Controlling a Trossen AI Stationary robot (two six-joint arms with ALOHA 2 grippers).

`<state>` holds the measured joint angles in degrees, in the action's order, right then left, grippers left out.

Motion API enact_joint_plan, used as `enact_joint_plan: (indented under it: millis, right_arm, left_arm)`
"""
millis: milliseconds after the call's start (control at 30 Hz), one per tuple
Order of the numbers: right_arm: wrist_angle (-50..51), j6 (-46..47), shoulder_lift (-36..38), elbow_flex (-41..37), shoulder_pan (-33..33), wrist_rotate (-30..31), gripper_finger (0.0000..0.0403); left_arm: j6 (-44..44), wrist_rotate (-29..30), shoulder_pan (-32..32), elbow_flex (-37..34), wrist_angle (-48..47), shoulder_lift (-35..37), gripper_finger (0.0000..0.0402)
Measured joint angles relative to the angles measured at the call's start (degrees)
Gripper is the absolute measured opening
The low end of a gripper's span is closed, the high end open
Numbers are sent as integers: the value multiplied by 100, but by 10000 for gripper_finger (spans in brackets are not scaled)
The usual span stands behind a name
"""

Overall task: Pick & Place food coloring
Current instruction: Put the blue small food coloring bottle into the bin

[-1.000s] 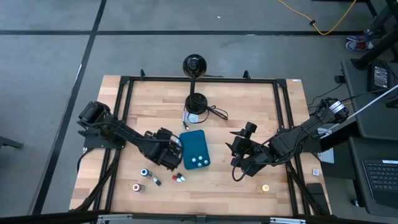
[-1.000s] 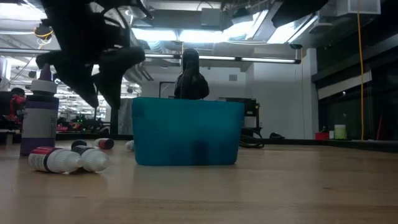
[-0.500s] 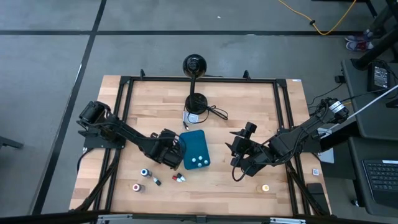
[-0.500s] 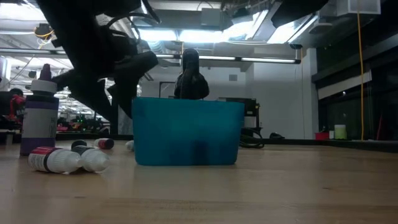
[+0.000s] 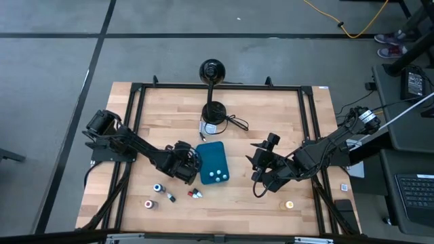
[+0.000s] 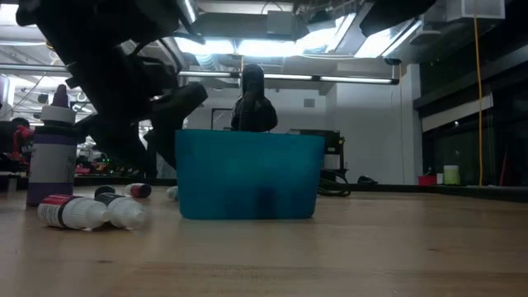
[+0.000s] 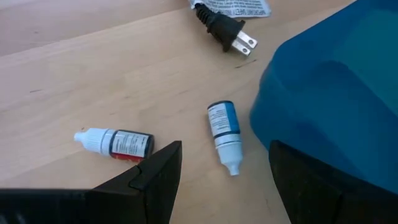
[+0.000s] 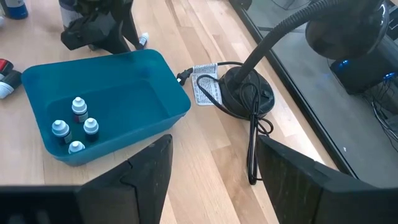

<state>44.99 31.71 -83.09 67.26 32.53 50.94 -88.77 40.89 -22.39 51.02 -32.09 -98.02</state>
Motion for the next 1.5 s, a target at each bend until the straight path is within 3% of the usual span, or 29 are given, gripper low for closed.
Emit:
enact_joint_plan:
  millis: [533, 1033, 1500]
  right_arm:
    - [-12, 105, 0, -2, -11, 2, 232]
    - [-55, 100, 0, -2, -11, 2, 232]
    - [-55, 83, 0, -2, -11, 2, 232]
  left_arm:
    - [406, 252, 4, -13, 397, -9, 233]
    - [464, 232, 77, 7, 1068, -636, 232]
    - [483, 204, 85, -22, 837, -682, 232]
